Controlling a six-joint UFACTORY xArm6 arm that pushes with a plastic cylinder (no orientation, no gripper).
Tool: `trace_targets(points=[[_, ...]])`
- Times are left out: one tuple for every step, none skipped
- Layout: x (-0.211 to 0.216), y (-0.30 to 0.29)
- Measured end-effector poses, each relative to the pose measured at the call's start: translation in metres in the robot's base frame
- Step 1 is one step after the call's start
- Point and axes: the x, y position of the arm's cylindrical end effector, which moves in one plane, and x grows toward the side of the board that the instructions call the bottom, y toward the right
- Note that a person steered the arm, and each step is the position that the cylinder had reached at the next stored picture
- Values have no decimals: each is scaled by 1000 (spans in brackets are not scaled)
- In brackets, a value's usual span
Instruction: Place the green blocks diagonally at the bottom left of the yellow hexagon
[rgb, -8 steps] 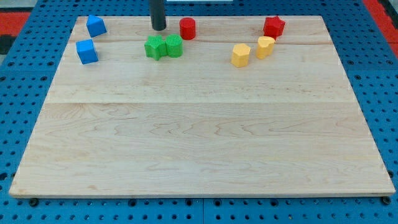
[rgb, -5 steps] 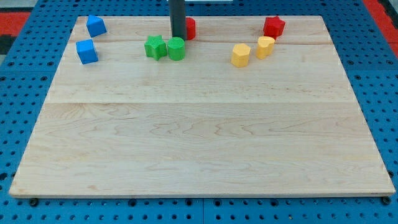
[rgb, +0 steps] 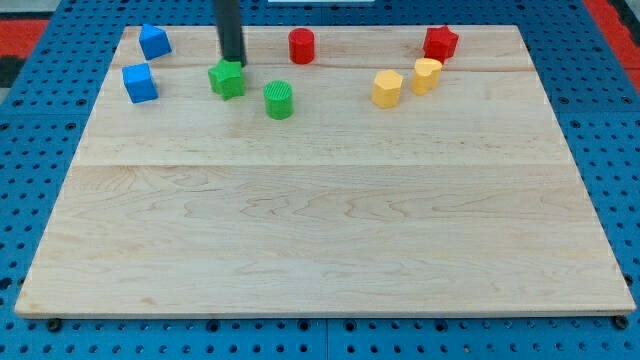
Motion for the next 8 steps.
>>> trace_targets(points=[[12,-7],[40,15],[53,69],[67,97],[79,95],[32,84],[26,49],[48,25]])
